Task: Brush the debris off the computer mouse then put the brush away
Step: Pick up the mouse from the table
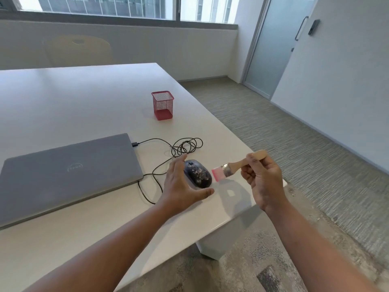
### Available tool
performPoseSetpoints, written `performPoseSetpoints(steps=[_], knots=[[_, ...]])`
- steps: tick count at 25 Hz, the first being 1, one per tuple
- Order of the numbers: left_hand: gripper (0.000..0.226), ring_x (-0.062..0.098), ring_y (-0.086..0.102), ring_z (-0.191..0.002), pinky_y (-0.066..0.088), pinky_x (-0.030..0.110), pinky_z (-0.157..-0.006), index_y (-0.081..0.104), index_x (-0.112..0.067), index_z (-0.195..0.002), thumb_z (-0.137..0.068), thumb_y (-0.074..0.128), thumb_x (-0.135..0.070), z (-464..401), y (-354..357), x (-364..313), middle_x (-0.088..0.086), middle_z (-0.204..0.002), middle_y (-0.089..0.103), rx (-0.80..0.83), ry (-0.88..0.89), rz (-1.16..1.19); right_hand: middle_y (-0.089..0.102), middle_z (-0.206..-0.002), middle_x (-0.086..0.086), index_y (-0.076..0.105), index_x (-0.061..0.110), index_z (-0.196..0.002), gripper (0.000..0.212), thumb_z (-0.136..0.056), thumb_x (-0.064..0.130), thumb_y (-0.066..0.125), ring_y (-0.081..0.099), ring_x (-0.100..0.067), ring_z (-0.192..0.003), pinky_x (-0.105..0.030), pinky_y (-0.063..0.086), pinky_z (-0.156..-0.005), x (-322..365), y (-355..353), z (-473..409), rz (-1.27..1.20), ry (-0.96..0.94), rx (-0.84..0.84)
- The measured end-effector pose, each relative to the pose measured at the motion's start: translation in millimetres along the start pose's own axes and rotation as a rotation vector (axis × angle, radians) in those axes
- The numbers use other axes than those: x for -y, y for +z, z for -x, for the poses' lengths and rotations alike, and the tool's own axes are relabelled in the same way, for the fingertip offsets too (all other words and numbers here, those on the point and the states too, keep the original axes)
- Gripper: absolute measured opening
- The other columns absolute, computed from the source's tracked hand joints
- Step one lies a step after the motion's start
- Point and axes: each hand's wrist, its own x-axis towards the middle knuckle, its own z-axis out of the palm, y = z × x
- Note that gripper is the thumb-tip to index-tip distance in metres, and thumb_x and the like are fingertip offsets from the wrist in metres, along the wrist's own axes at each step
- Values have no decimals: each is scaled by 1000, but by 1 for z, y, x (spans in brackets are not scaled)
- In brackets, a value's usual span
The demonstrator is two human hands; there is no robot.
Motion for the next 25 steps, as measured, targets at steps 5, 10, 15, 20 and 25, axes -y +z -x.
performPoseSetpoints(steps=[5,10,15,20,25], knots=[[150,26,15,-164,15,39,-128,1,-29,-171,-61,98,-63,-8,12,12,3,-178,14,-29,-70,-100,66,-70,1,68,16,-85,15,-98,9,68,61,-10,-63,-23,56,-61,-15,-24,-6,-110,122,-77],[155,27,16,-164,12,44,-131,-7,-27,-171,-61,92,-72,-17,18,13,5,-177,20,-34,-98,-223,67,-69,1,67,15,-87,13,-98,9,68,62,-9,-61,-22,58,-62,-22,-29,-9,-137,161,-118],[151,25,15,-163,9,44,-131,-5,-27,-171,-63,89,-75,-21,21,12,3,-174,24,-36,-109,-255,67,-66,2,66,14,-86,13,-98,8,68,62,-9,-58,-22,58,-60,-28,-27,-12,-137,183,-153],[143,23,21,-160,11,44,-130,4,-28,-171,-64,86,-75,-22,23,11,-1,-170,32,-68,-95,-265,67,-69,1,65,14,-88,13,-98,8,67,61,-10,-60,-22,58,-60,-30,-27,-14,-144,201,-165],[139,23,23,-158,13,44,-129,9,-26,-170,-62,81,-76,-23,25,13,-2,-168,36,-50,-93,-293,67,-72,0,66,14,-89,11,-98,9,68,62,-10,-62,-22,58,-62,-33,-27,-14,-142,211,-178]])
